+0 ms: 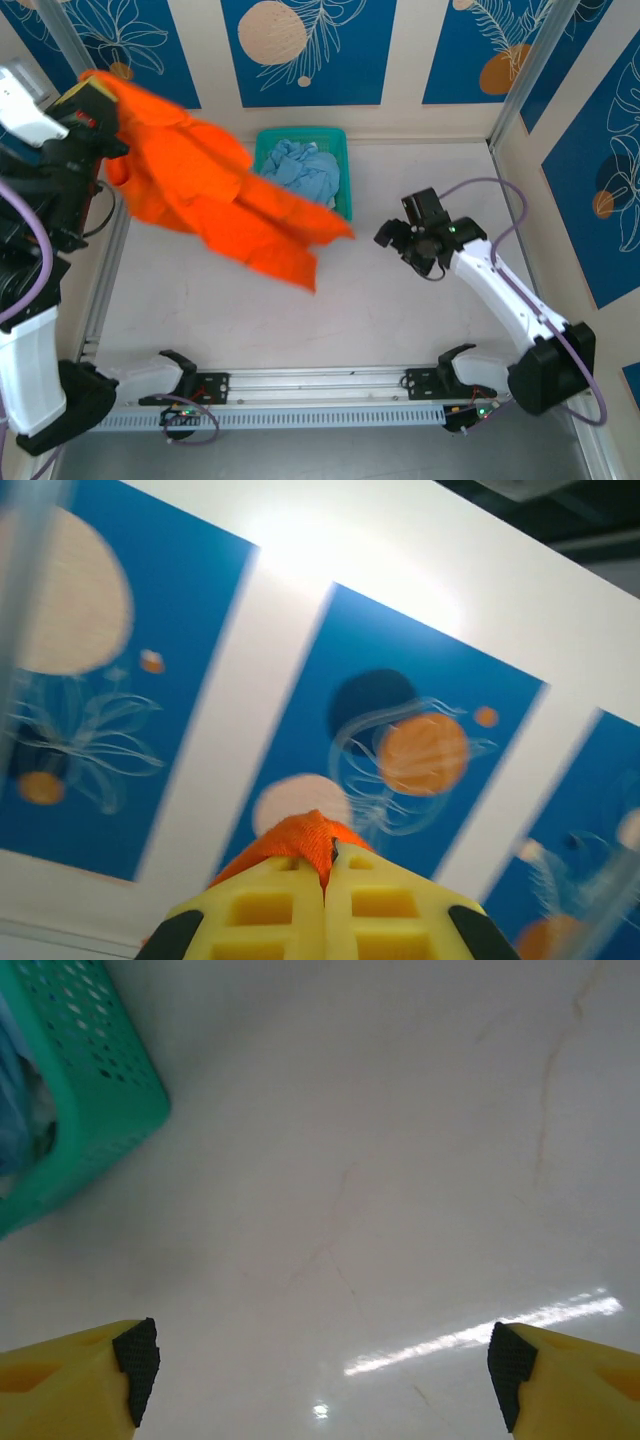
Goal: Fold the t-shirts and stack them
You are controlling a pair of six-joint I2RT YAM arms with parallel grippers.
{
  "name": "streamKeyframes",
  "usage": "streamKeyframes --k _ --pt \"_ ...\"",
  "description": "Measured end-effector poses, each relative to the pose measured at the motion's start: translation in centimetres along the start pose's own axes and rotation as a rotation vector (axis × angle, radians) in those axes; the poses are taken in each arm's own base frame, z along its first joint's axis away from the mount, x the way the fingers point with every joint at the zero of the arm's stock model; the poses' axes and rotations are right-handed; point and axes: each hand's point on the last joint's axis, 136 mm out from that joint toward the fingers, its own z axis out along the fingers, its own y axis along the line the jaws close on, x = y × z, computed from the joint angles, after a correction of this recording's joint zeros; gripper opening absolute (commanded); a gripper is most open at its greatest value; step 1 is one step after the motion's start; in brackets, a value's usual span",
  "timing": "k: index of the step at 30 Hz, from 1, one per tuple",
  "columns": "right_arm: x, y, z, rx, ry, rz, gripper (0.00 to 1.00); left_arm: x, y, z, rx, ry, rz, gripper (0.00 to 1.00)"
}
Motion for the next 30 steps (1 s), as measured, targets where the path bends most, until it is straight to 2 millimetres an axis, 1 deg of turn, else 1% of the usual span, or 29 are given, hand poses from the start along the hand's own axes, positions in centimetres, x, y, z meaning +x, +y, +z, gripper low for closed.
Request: streamKeyframes --k 2,3,5,8,11,13,14,15,17,19,21,23,25,26,27,30 --pt "-0.8 2.0 0.5 -0.021 0.017 -0.005 0.86 0.6 2.0 -0.3 -0.093 -0.008 0.018 0.0" --pt "-1.2 3.0 0.9 -0.026 0.027 -0.009 0.86 1.4 2.8 -0.2 -0.135 0.002 0.033 0.0" --pt "-1.7 5.0 2.0 -0.033 0.048 -0.023 0.86 3.9 3.8 0.6 -0.193 0.047 0.067 0.0" --pt "-2.1 7.6 4.5 -0.023 0.088 -0.043 0.84 10.5 5.5 2.3 -0.263 0.182 0.115 0.0" --pt "-2.3 9.4 7.8 0.011 0.132 -0.056 0.79 18.1 6.9 3.7 -0.29 0.368 0.153 0.0" --pt "-2.3 9.8 9.7 0.046 0.158 -0.059 0.77 21.6 7.4 4.5 -0.294 0.475 0.163 0.0" --pt "-2.4 9.9 10.7 0.063 0.17 -0.06 0.75 22.7 7.4 4.8 -0.288 0.512 0.164 0.0" --pt "-2.5 9.9 11.3 0.079 0.177 -0.061 0.72 23.4 7.2 5.1 -0.278 0.536 0.159 0.0" --pt "-2.8 9.8 12.7 0.107 0.188 -0.059 0.62 24.1 6.7 5.3 -0.244 0.564 0.146 0.0" --pt "-3.1 9.4 13.5 0.129 0.2 -0.052 0.57 24.1 6.1 5.3 -0.211 0.575 0.131 0.0" --pt "-3.5 9.1 14.2 0.137 0.209 -0.043 0.49 24.0 5.4 5.4 -0.184 0.581 0.111 0.0" --pt "-4.1 8.9 14.6 0.138 0.202 -0.036 0.39 24.2 4.6 5.6 -0.15 0.592 0.087 0.0" --pt "-4.8 8.7 14.6 0.143 0.188 -0.035 0.31 24.7 4.3 5.7 -0.137 0.611 0.068 0.0" --pt "-5.1 8.4 14.6 0.149 0.183 -0.037 0.27 25.0 4.2 5.7 -0.135 0.619 0.063 0.0" --pt "-5.3 8.1 14.5 0.153 0.185 -0.045 0.21 25.4 4.2 5.7 -0.136 0.63 0.054 0.0" --pt "-6.1 8.1 14.4 0.136 0.176 -0.081 0.11 26.9 4.5 5.2 -0.138 0.671 0.042 0.0"
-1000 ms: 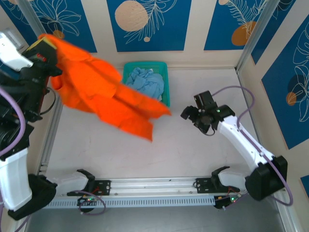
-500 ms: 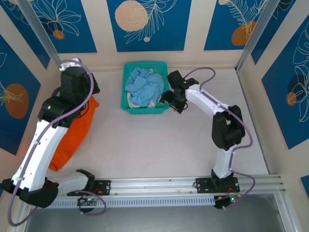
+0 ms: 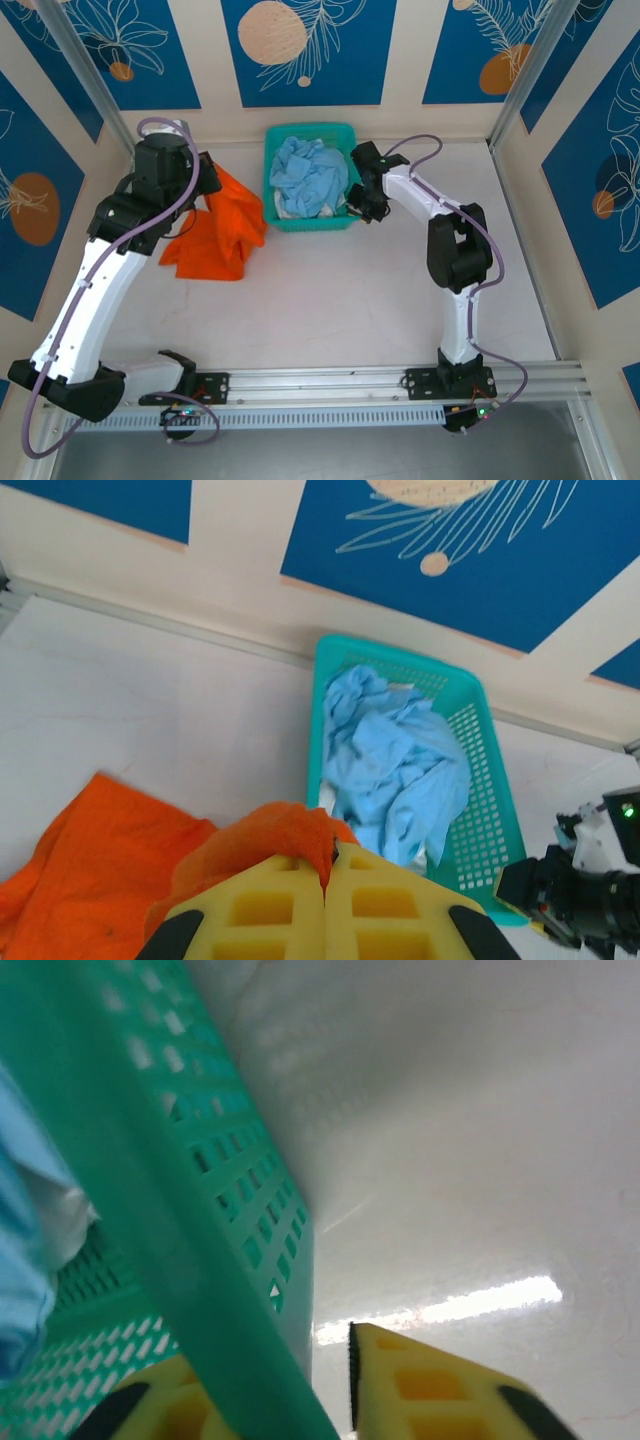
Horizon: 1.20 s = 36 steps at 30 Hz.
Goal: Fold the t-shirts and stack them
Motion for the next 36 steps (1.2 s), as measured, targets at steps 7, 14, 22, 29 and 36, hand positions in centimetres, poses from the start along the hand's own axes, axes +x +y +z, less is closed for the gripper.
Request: streamKeyframes --k 7,14,22,29,36 --pt "-4.4 -6.7 -3.6 0.042 -0.131 0.069 0.05 5.2 1.2 0.8 0.005 0.148 -0.019 0.0" --pt "-8.6 -15.7 -8.1 0.152 -0.265 0.129 0.03 8.5 1.6 0.0 0.045 0.243 -0.039 0.0" --pt "-11.7 -23.1 -10.3 0.209 -0.3 0.161 0.1 9.7 0.8 -0.2 0.086 0.293 -0.035 0.0" --pt "-14.7 -25.8 -10.9 0.266 -0.303 0.107 0.13 11.5 -0.3 0.8 0.128 0.377 -0.033 0.0" --pt "-16.5 -28.9 -10.9 0.324 -0.274 0.15 0.37 16.7 -2.7 4.2 0.176 0.609 -0.008 0.0"
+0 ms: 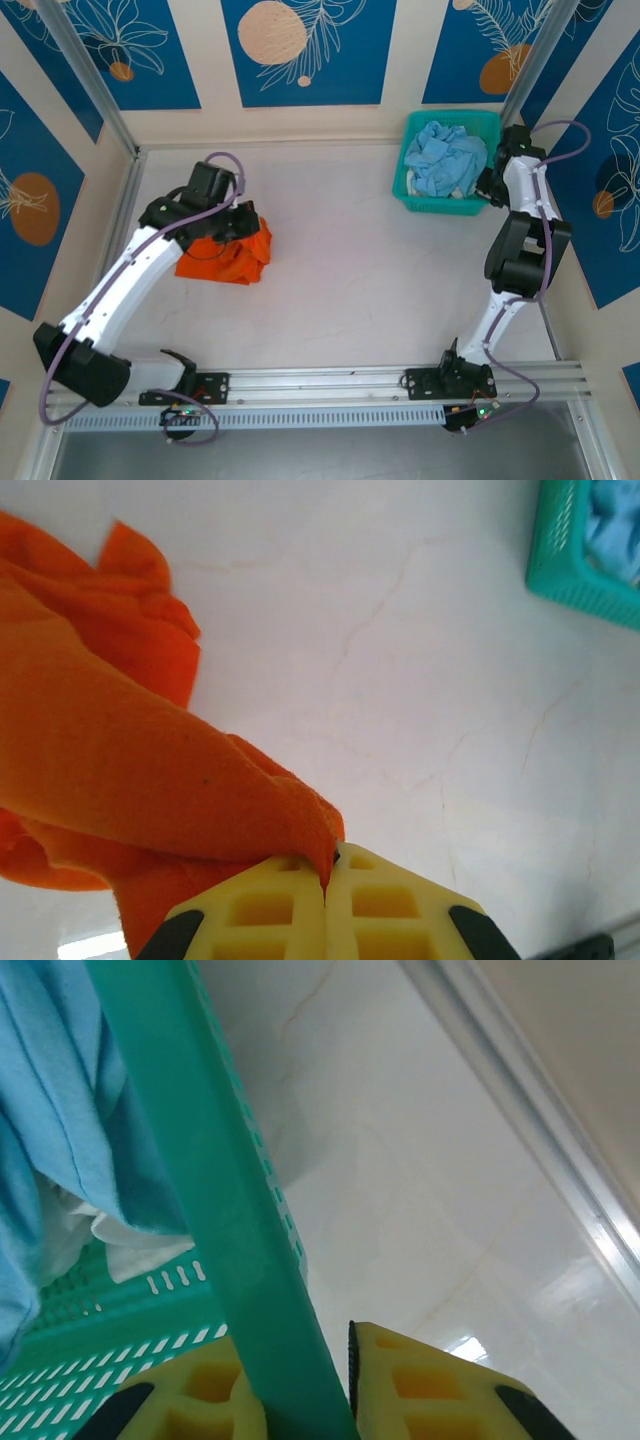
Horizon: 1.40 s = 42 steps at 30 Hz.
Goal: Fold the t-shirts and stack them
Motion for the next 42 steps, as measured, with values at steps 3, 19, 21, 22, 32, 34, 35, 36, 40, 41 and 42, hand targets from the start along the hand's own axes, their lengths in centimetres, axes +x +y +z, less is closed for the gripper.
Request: streamKeyframes --k 3,19,21,22,32,34,35,36,40,41,42 --pt "-1.7 -2.1 0.2 0.112 -0.031 0.039 0.55 0.6 -0.8 1.2 0.015 0.049 0.014 0.0" --pt "3.1 14.5 -8.9 -0.236 -0.16 -0.093 0.76 2.7 -5.5 7.6 0.059 0.287 0.103 0.0" --pt "4.7 18.5 -8.3 -0.262 -0.133 -0.171 0.75 3.7 -5.3 8.6 0.039 0.331 0.105 0.0" --pt "5.5 20.5 -7.5 -0.265 -0.112 -0.207 0.75 4.1 -5.3 8.9 0.034 0.345 0.106 0.0" --pt "7.9 21.7 -2.3 -0.052 -0.031 -0.331 0.68 4.8 -5.2 8.7 0.028 0.374 0.117 0.0" --pt "7.5 20.7 -2.1 -0.018 -0.03 -0.335 0.67 5.0 -5.3 8.7 0.037 0.383 0.122 0.01" --pt "7.4 20.3 -2.0 -0.004 -0.027 -0.337 0.67 5.1 -5.3 8.8 0.038 0.391 0.127 0.02" --pt "7.3 19.9 -1.9 0.009 -0.025 -0.34 0.65 5.2 -5.3 9.0 0.039 0.401 0.128 0.03" --pt "6.8 18.1 -1.0 0.049 -0.01 -0.338 0.61 5.7 -5.9 10.9 0.035 0.453 0.138 0.05" --pt "6.8 17.6 -0.6 0.059 -0.001 -0.339 0.59 5.8 -6.1 11.3 0.034 0.464 0.144 0.06" --pt "6.8 17.0 -0.2 0.07 0.011 -0.337 0.57 6.0 -6.4 11.8 0.035 0.477 0.156 0.05"
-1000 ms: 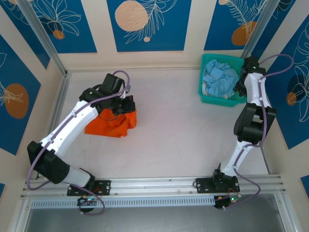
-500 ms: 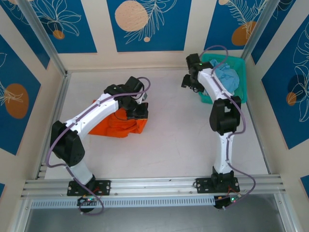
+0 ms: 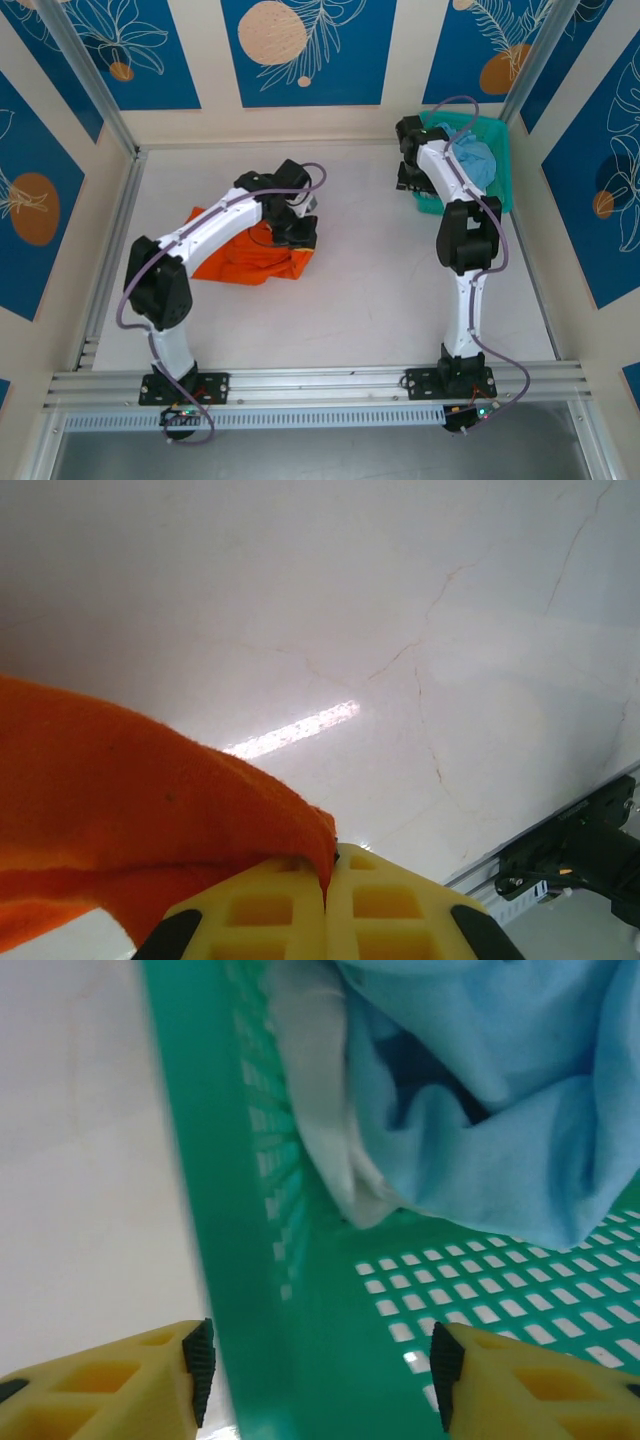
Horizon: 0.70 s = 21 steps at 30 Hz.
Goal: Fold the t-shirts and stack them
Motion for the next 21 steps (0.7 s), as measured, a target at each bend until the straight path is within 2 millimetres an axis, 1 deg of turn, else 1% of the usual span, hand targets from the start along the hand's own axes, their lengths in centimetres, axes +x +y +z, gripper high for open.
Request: streamKeyframes --k 2,6,10,12,14,16,17,18,19,21 --pt "0.3 -0.8 0.8 0.004 0.022 0.003 0.55 -0.1 -0.5 0.8 -0.002 0.019 0.016 0.06" --pt "0.1 -2.6 1.8 0.011 0.043 0.019 0.44 -0.6 -1.8 1.3 0.01 0.028 0.039 0.06" --pt "-0.5 -4.0 2.2 0.009 0.043 0.025 0.43 -1.4 -2.8 1.2 0.024 0.017 0.052 0.06" --pt "-0.8 -4.5 2.5 0.008 0.038 0.019 0.45 -1.7 -3.1 1.2 0.026 0.014 0.056 0.08" --pt "-1.1 -4.8 2.6 0.008 0.032 0.015 0.49 -1.9 -3.4 1.4 0.028 0.014 0.06 0.19" --pt "-1.2 -4.9 2.6 0.006 0.028 0.007 0.56 -2.1 -3.5 1.7 0.026 0.019 0.064 0.36" --pt "-1.2 -4.9 2.6 0.003 0.026 0.009 0.6 -2.1 -3.6 1.8 0.027 0.019 0.072 0.48" --pt "-1.2 -4.7 2.4 -0.001 0.024 0.006 0.67 -2.1 -3.6 1.8 0.025 0.02 0.076 0.61" --pt "-1.3 -4.7 2.0 -0.005 0.017 0.011 0.71 -2.0 -3.6 1.8 0.02 0.021 0.077 0.69" --pt "-1.5 -4.6 0.9 -0.011 0.0 0.028 0.73 -2.1 -3.6 1.6 0.009 0.01 0.081 0.76"
